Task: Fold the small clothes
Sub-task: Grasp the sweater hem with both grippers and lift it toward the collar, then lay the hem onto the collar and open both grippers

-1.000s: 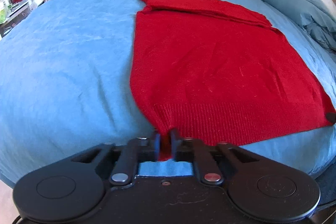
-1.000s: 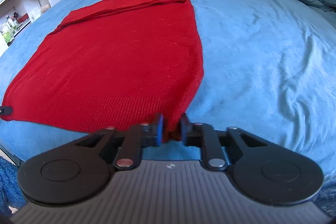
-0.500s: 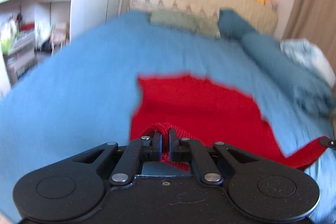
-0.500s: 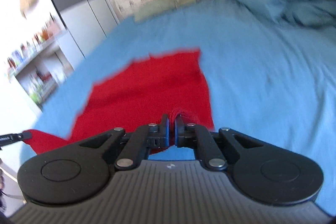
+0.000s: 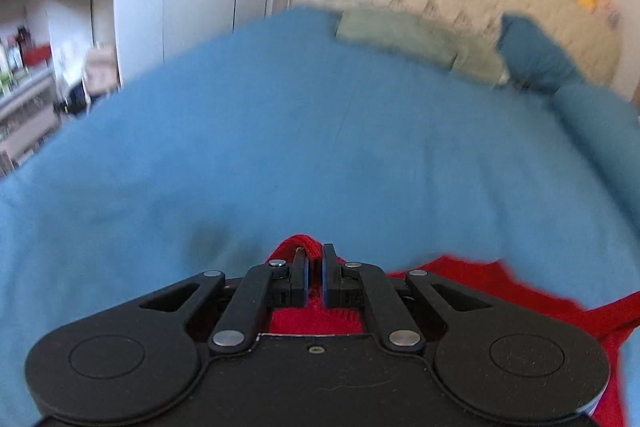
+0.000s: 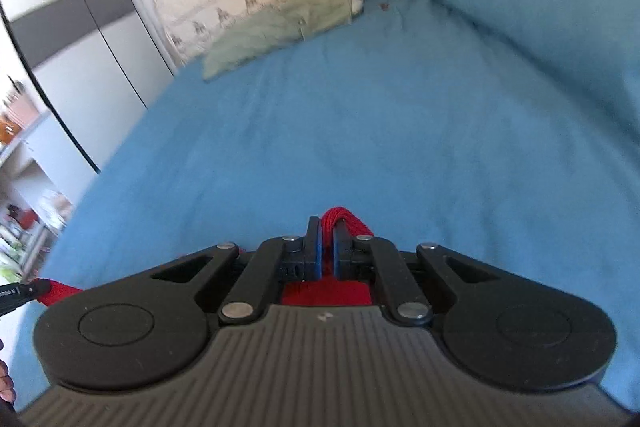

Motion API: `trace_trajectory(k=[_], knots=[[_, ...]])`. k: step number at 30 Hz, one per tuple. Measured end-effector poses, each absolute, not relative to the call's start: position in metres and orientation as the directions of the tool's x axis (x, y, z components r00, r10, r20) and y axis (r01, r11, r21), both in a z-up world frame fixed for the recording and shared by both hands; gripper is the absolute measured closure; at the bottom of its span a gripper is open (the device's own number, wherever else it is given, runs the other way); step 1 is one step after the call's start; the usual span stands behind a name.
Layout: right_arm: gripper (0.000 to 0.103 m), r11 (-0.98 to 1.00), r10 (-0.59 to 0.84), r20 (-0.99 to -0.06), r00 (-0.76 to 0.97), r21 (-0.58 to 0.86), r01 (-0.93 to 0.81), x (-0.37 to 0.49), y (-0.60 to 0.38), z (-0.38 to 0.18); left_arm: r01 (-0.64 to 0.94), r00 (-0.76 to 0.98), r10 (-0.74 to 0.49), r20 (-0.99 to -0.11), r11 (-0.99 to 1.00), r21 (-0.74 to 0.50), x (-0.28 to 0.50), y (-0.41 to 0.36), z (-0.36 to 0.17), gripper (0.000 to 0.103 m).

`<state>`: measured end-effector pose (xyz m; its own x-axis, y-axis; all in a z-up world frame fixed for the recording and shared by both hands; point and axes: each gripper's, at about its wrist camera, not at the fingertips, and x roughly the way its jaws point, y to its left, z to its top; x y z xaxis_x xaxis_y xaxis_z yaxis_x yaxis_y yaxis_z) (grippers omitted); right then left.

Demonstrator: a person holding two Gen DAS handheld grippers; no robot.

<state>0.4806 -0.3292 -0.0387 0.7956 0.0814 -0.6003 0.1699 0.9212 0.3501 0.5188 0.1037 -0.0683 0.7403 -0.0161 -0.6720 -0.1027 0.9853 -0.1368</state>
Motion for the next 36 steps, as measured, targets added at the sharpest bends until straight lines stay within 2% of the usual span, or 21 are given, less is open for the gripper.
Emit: trace_trajectory(k=[4,9,10,11,12,13,14,15,18,21,24,28,31,36], knots=[[0.083,0.92,0.075,-0.616,0.784,0.347,0.185,0.513,-0.331,-0.088,-0.141,0.723,-0.016,-0.691,0.975,-0.17,0.539,0.109,-0.102,0.097],[0.082,0.912,0.077,-0.605,0.793,0.364,0.189,0.534,-0.337,-0.108,-0.159,0.712,-0.02,-0.702,0.969,-0.189,0.556,0.105,-0.109,0.094],[0.079,0.917,0.073,-0.61,0.789,0.353,0.188,0.536,-0.337,-0.109,-0.166,0.715,-0.013,-0.699,0.968,-0.188,0.555,0.105,-0.107,0.084],[0.076,0.921,0.069,-0.614,0.786,0.342,0.186,0.535,-0.336,-0.109,-0.175,0.717,-0.002,-0.697,0.967,-0.183,0.554,0.105,-0.106,0.054],[0.06,0.926,0.057,-0.612,0.788,0.328,0.189,0.532,-0.336,-0.107,-0.185,0.723,0.013,-0.691,0.967,-0.175,0.552,0.107,-0.102,0.036],[0.027,0.931,0.054,-0.604,0.795,0.319,0.179,0.532,-0.335,-0.104,-0.193,0.736,0.034,-0.676,0.968,-0.161,0.546,0.108,-0.095,0.014],[0.014,0.938,0.048,-0.589,0.807,0.304,0.166,0.525,-0.333,-0.099,-0.184,0.762,0.047,-0.646,0.972,-0.147,0.537,0.107,-0.087,0.011],[0.004,0.947,0.03,-0.56,0.828,0.281,0.156,0.515,-0.331,-0.092,-0.162,0.786,0.048,-0.617,0.978,-0.13,0.526,0.105,-0.08,0.011],[0.003,0.971,0.058,-0.504,0.862,0.231,0.07,0.486,-0.322,-0.078,-0.081,0.807,0.018,-0.59,0.994,-0.079,0.489,0.097,-0.068,0.01],[0.0,0.977,0.117,-0.521,0.846,0.213,-0.005,0.458,-0.308,-0.085,0.0,0.808,-0.042,-0.588,0.997,-0.071,0.449,0.088,-0.076,0.002],[0.0,0.982,0.131,-0.574,0.809,0.19,-0.024,0.441,-0.292,-0.111,0.038,0.765,-0.069,-0.64,0.997,-0.063,0.429,0.077,-0.104,0.001],[0.0,0.984,0.103,-0.651,0.752,0.178,0.019,0.44,-0.282,-0.15,0.049,0.687,-0.047,-0.725,0.999,-0.019,0.428,0.067,-0.143,0.001],[0.0,0.983,0.085,-0.64,0.764,0.177,0.04,0.435,-0.28,-0.157,0.056,0.681,-0.02,-0.732,0.998,0.025,0.429,0.061,-0.144,0.001],[0.0,0.983,0.086,-0.605,0.791,0.18,0.031,0.425,-0.276,-0.133,0.049,0.704,-0.042,-0.709,0.999,-0.011,0.421,0.06,-0.114,0.001]])
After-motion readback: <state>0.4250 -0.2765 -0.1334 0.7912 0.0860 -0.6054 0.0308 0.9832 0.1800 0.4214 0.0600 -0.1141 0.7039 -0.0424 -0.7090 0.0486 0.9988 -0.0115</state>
